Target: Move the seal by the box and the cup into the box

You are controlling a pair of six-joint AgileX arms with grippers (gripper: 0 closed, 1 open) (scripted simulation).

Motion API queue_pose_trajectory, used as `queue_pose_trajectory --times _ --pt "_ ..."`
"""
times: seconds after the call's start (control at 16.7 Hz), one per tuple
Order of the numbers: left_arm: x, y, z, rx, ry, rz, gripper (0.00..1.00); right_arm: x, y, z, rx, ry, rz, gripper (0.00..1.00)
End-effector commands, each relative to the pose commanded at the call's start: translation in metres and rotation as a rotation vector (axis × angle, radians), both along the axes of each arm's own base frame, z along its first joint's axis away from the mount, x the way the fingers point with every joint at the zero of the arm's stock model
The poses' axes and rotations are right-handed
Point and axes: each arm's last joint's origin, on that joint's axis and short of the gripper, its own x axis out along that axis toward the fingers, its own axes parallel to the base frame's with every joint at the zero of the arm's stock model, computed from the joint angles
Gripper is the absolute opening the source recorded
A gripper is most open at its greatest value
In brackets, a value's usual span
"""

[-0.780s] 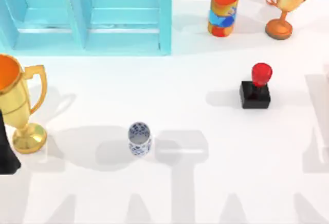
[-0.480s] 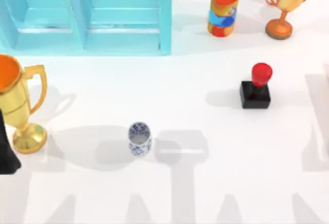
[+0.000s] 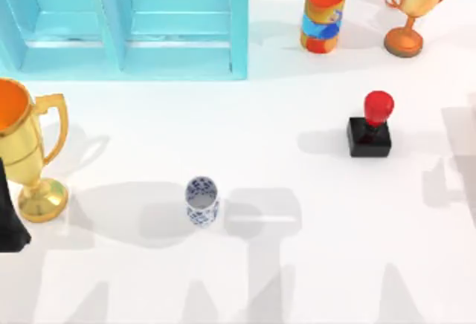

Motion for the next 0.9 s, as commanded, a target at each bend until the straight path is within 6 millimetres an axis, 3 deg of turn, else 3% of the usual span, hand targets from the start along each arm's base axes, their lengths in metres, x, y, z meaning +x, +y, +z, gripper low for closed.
queue_pose_trajectory --times 0.24,0.42,0.66,0.9 --pt "0.000 0.000 0.000 0.000 0.000 0.000 1.00 0.056 0.010 0.045 0.034 0.274 0.006 1.00" --pt "0.000 0.000 0.000 0.000 0.000 0.000 1.00 0.113 0.025 0.062 0.047 0.486 0.013 1.00" --pt "0.000 0.000 0.000 0.000 0.000 0.000 1.00 0.190 0.057 0.055 0.037 0.751 0.025 1.00" --pt "0.000 0.000 0.000 0.000 0.000 0.000 1.00 0.250 0.098 0.022 0.004 0.965 0.037 1.00"
